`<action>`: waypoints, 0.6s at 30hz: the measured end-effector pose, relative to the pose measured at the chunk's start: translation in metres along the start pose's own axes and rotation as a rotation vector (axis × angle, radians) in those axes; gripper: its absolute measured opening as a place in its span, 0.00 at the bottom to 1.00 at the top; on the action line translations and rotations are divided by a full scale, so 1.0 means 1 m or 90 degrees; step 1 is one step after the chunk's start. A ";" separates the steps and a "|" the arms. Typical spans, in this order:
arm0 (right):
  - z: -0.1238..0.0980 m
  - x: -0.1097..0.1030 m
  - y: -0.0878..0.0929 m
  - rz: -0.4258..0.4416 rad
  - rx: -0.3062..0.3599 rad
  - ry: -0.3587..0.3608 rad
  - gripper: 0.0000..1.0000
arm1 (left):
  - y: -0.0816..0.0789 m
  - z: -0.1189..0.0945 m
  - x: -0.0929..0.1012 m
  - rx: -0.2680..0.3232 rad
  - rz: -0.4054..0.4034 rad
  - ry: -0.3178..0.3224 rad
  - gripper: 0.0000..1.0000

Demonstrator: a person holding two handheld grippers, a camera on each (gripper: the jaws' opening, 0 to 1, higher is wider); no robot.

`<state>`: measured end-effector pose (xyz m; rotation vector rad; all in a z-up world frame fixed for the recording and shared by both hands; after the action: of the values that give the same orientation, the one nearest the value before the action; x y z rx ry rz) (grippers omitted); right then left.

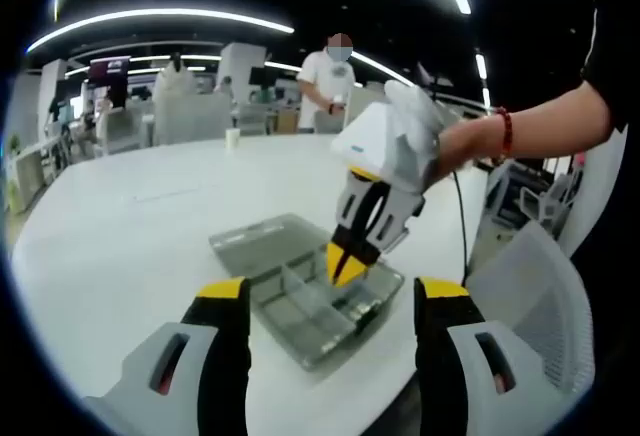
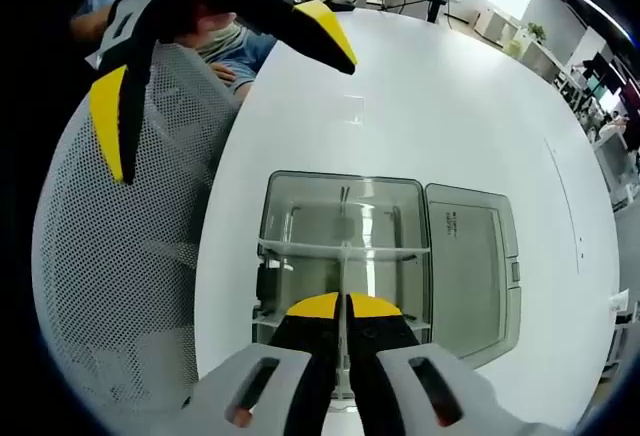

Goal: Insert the divider into the dual guide fixture by aligning both edges with the guide slots and pushing it downward to the bottom, including one-sided entry, uneven engagement, binding, and posture correction.

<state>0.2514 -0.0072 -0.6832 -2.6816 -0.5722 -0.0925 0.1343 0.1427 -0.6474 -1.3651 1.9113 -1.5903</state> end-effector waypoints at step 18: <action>-0.014 -0.008 -0.001 0.084 0.089 0.084 0.15 | 0.001 0.000 0.001 -0.033 0.010 -0.012 0.64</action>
<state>0.2440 -0.0151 -0.6715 -2.5470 -0.3476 -0.1841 0.1334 0.1424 -0.6481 -1.3771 1.9599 -1.5249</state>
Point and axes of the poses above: the point that each gripper's makers call its tool centre point, and the gripper's own axes: z roughly forward along the fingers, x roughly to its right, y roughly out of its underside, the point moved 10 cm from there along -z, roughly backward along the fingers, and after that the axes turned 11 degrees about -z, right-handed, at the moved point
